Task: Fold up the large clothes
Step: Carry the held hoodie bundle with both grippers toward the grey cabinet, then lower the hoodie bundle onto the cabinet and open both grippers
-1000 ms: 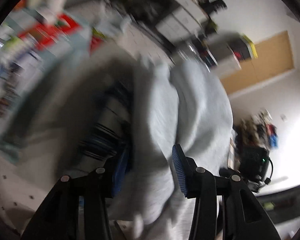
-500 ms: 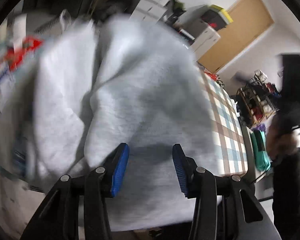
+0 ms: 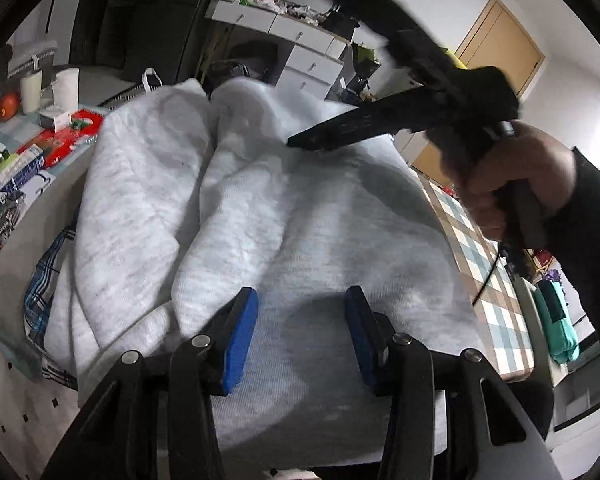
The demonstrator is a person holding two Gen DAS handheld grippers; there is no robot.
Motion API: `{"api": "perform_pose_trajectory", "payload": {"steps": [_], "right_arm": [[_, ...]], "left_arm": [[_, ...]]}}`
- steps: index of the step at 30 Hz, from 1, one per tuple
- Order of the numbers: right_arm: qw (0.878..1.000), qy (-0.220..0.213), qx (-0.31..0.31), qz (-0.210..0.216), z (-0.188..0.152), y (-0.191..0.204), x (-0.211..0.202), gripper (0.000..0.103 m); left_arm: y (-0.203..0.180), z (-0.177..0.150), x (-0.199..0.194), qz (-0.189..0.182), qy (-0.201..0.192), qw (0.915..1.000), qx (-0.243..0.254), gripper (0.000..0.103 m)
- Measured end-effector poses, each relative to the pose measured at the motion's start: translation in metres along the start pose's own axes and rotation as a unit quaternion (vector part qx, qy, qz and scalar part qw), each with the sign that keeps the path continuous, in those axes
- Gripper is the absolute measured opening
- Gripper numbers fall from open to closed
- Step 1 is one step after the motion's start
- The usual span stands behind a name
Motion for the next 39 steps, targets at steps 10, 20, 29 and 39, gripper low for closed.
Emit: {"api": "perform_pose_trajectory", "payload": {"steps": [10,20,29,39], "right_arm": [[0.997,-0.058,0.031,-0.028,0.035,-0.017,-0.032,0.053],[0.997,0.012,0.076,-0.024,0.023,-0.018,0.003,0.054],[0.992,-0.050,0.053,0.101,-0.030,-0.014,-0.108,0.078],[0.983,-0.035,0.116,0.141,-0.091,0.006,-0.057,0.093]], "left_arm": [[-0.005,-0.002,0.001,0.000,-0.002,0.9999,0.010,0.040],[-0.007,-0.005,-0.001,0.016,-0.003,0.9996,0.022,0.040],[-0.018,-0.008,-0.003,0.047,-0.001,0.9983,0.035,0.041],[-0.032,0.027,-0.041,0.106,-0.026,0.9909,0.079,0.041]]}}
Point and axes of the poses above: each gripper's, at about its wrist camera, not at the fingertips, and x roughly the way its jaws point, y to its left, z to its top, the point moved 6 cm from there along x, roughly the way its jaws point, and after that the axes turned 8 degrees about -y, right-handed, at the moved point
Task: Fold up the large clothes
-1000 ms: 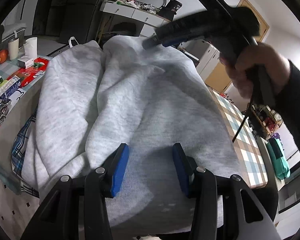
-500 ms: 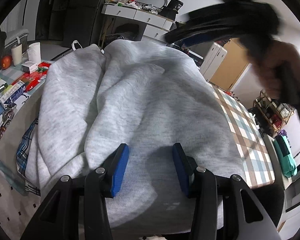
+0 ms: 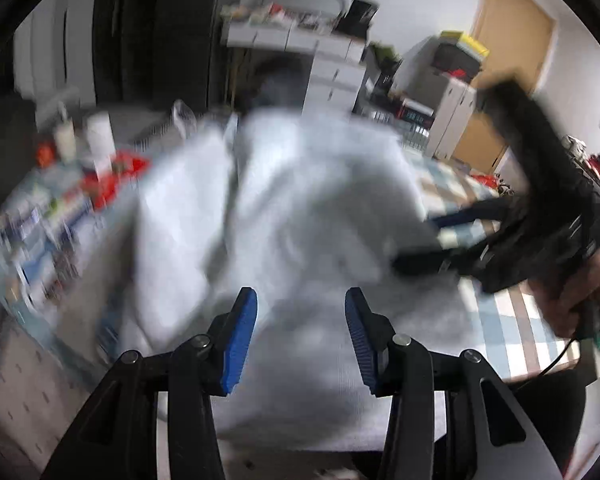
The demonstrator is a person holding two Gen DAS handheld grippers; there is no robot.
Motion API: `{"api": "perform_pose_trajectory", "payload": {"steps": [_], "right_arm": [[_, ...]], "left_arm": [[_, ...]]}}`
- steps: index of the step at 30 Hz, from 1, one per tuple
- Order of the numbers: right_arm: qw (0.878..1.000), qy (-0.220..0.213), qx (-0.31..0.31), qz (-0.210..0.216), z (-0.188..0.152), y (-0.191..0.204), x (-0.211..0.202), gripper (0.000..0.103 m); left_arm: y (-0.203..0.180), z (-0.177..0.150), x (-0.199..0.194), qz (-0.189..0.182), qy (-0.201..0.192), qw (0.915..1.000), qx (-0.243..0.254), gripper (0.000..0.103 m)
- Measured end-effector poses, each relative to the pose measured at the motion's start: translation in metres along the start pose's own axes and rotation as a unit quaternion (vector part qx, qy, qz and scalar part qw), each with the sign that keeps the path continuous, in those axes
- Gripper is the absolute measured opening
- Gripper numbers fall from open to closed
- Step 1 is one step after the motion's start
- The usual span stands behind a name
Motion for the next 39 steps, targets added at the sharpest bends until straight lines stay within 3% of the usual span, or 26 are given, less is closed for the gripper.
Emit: {"api": "perform_pose_trajectory", "payload": {"steps": [2,4,6,7,9,11,14,18,19,21,22,24,27,28,29,31,34,36,39], "right_arm": [[1.000,-0.011,0.003,0.006,-0.001,0.000,-0.003,0.092],[1.000,-0.026,0.010,0.015,-0.001,-0.003,-0.011,0.086],[0.999,-0.040,0.017,0.027,-0.003,-0.005,-0.022,0.067],[0.998,-0.049,0.024,0.036,-0.005,-0.009,-0.029,0.060],[0.995,-0.060,0.042,0.061,-0.008,-0.015,-0.041,0.037],[0.993,-0.058,0.056,0.080,-0.015,-0.022,-0.042,0.035],[0.991,-0.060,0.075,0.097,-0.029,-0.025,-0.044,0.035],[0.986,-0.082,0.111,0.093,-0.044,-0.032,-0.059,0.037],[0.984,-0.096,0.119,0.092,-0.048,-0.032,-0.068,0.037],[0.980,-0.128,0.119,0.096,-0.056,-0.027,-0.089,0.039],[0.978,-0.150,0.109,0.095,-0.060,-0.020,-0.104,0.042],[0.973,-0.197,0.086,0.080,-0.067,-0.006,-0.131,0.061],[0.955,-0.286,0.053,0.057,-0.085,0.018,-0.180,0.072],[0.949,-0.307,0.048,0.052,-0.091,0.024,-0.191,0.077],[0.942,-0.330,0.044,0.039,-0.098,0.032,-0.204,0.089],[0.925,-0.377,0.034,0.024,-0.113,0.044,-0.228,0.102],[0.899,-0.438,0.020,-0.002,-0.136,0.059,-0.257,0.103],[0.891,-0.454,0.016,-0.015,-0.150,0.066,-0.267,0.103],[0.885,-0.464,0.012,-0.031,-0.164,0.076,-0.277,0.103]], "left_arm": [[0.009,0.017,0.007,0.009,0.004,0.9999,-0.002,0.057],[0.021,0.026,0.031,-0.005,0.035,0.9991,-0.026,0.058],[0.030,0.015,0.073,-0.019,0.107,0.9926,-0.053,0.058],[0.032,0.007,0.088,-0.006,0.133,0.9899,-0.049,0.060],[0.030,0.000,0.102,-0.004,0.134,0.9906,-0.029,0.066],[0.033,-0.001,0.100,-0.007,0.130,0.9898,-0.057,0.066],[0.032,-0.003,0.098,-0.004,0.127,0.9904,-0.055,0.066],[0.032,0.006,0.073,0.045,0.108,0.9899,-0.080,0.066],[0.028,0.008,0.057,0.066,0.087,0.9906,-0.082,0.066],[0.013,0.011,0.033,0.070,0.049,0.9936,-0.074,0.066],[0.002,0.011,0.016,0.078,0.025,0.9944,-0.067,0.066],[-0.020,0.008,-0.018,0.097,-0.017,0.9934,-0.059,0.066],[-0.052,0.001,-0.062,0.097,-0.072,0.9914,-0.050,0.073],[-0.064,-0.002,-0.078,0.095,-0.092,0.9900,-0.049,0.083],[-0.074,-0.004,-0.093,0.098,-0.113,0.9877,-0.046,0.087],[-0.096,-0.010,-0.125,0.106,-0.159,0.9810,-0.031,0.088],[-0.112,-0.012,-0.145,0.138,-0.196,0.9709,0.000,0.099],[-0.119,-0.016,-0.159,0.157,-0.226,0.9614,0.009,0.102],[-0.125,-0.019,-0.166,0.157,-0.241,0.9576,0.016,0.102]]}}
Point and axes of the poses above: each gripper's, at about its wrist camera, not at the fingertips, and x roughly the way its jaws point, y to its left, z to its top, the point moved 6 cm from there along x, roughly the way its jaws point, and after that the axes turned 8 degrees about -y, right-handed, at the moved point
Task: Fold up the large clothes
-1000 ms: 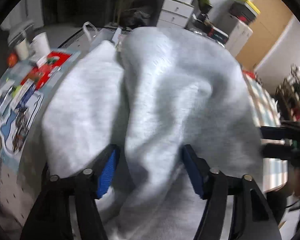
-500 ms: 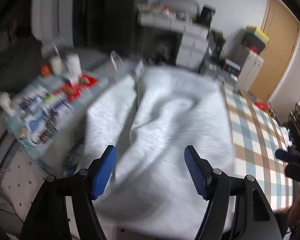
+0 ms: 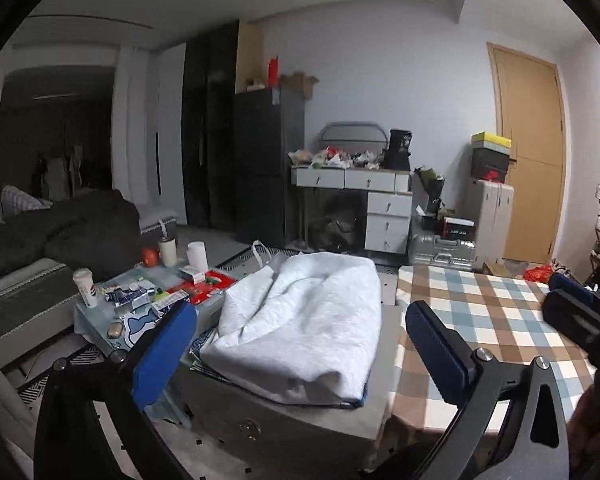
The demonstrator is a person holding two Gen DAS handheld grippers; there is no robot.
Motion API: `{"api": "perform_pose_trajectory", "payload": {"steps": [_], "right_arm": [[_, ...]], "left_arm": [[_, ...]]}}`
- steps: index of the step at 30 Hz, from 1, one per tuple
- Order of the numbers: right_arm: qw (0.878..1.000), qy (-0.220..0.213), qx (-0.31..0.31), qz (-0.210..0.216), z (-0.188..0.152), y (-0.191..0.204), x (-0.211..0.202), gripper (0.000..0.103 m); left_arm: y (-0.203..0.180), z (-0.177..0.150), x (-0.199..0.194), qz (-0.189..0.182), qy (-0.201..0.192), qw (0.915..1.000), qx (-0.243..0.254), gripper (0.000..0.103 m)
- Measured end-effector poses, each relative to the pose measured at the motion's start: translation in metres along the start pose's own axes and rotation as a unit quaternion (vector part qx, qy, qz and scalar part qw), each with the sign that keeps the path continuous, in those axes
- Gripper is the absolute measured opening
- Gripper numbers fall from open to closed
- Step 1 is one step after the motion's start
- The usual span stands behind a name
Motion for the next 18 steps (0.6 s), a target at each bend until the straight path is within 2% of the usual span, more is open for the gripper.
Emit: {"api": "perform_pose_trajectory", "payload": {"steps": [4,9,12,14,18], "right_arm": [[0.999,-0.011,-0.019,-0.025,-0.003,0.008,-0.018,0.103],[0.998,-0.033,-0.027,-0.044,-0.003,0.014,-0.032,0.103],[0.998,-0.025,-0.017,-0.055,-0.004,0.013,-0.032,0.103],[0.999,-0.020,-0.008,-0.048,-0.007,0.013,-0.033,0.103],[0.998,-0.022,-0.009,-0.057,-0.009,0.012,-0.036,0.103]], "left_arm": [[-0.001,0.006,-0.008,0.000,-0.022,0.9997,-0.006,0.102],[-0.001,0.008,-0.012,0.008,-0.027,0.9996,-0.002,0.102],[0.002,0.008,-0.012,0.016,-0.037,0.9992,-0.007,0.102],[0.001,0.005,-0.016,0.016,-0.042,0.9989,-0.012,0.102],[-0.001,-0.002,-0.012,0.012,-0.035,0.9993,-0.011,0.102]]}}
Point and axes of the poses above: each gripper's, at about its wrist camera, not at the fingertips, and x roughly the way its jaws point, y to its left, z to its top, the point moved 6 cm from there along x, roughly the way its jaws point, and after that the axes turned 8 degrees about -y, right-handed, at the moved point
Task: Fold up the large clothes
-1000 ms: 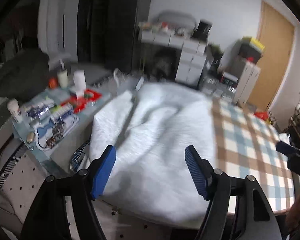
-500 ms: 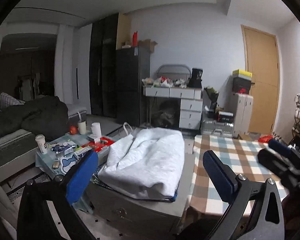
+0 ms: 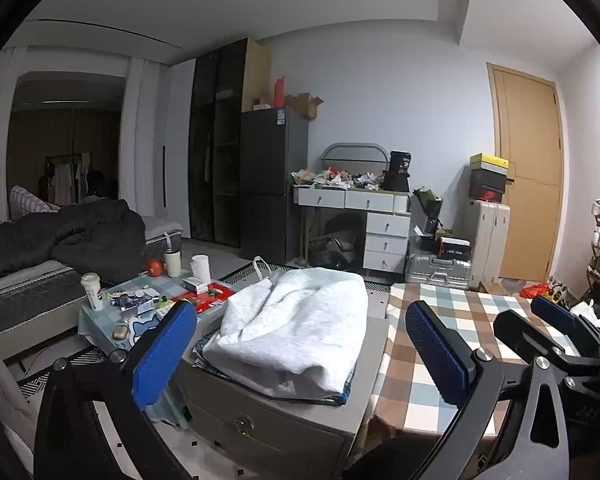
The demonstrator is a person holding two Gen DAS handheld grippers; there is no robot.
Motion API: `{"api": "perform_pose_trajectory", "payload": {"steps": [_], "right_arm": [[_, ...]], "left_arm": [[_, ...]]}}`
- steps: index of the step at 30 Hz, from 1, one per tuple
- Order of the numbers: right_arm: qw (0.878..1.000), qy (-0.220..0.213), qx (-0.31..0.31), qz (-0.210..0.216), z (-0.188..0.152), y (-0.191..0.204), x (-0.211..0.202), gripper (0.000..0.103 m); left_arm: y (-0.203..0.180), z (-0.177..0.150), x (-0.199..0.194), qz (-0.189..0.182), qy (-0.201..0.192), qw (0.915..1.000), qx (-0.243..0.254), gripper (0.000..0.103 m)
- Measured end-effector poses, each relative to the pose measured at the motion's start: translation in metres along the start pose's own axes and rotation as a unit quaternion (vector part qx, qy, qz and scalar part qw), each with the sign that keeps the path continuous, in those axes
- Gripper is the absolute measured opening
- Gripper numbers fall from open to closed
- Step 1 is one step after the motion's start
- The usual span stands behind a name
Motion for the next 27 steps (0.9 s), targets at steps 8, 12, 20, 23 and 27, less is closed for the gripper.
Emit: {"api": "perform_pose_trajectory", "payload": {"steps": [8,12,20,23,27], "right_arm": [[1.000,-0.001,0.007,-0.018,-0.001,-0.004,-0.005,0.103],[0.999,-0.018,0.002,-0.026,0.001,-0.005,-0.011,0.103],[1.000,-0.017,0.003,-0.024,0.001,-0.003,-0.008,0.103],[1.000,-0.015,0.006,-0.021,0.000,-0.001,-0.006,0.103],[1.000,-0.016,-0.001,-0.019,0.000,0.004,-0.005,0.103]], "left_arm": [[-0.009,-0.012,-0.006,0.002,0.008,1.0000,0.005,0.102],[-0.009,-0.015,-0.007,0.005,0.013,0.9998,0.012,0.102],[-0.001,-0.014,-0.002,0.006,0.022,0.9997,0.001,0.102],[-0.002,-0.014,-0.001,0.004,0.026,0.9996,0.004,0.102],[-0.002,-0.015,-0.001,0.002,0.030,0.9995,0.009,0.102]]}}
Point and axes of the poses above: each gripper's, at about its wrist camera, not at the fingertips, and x roughly the way its jaws point, y to its left, z to its top, the point moved 6 cm from there along x, roughly the way its jaws point, and after that the axes turned 8 degrees about -y, right-handed, at the moved point
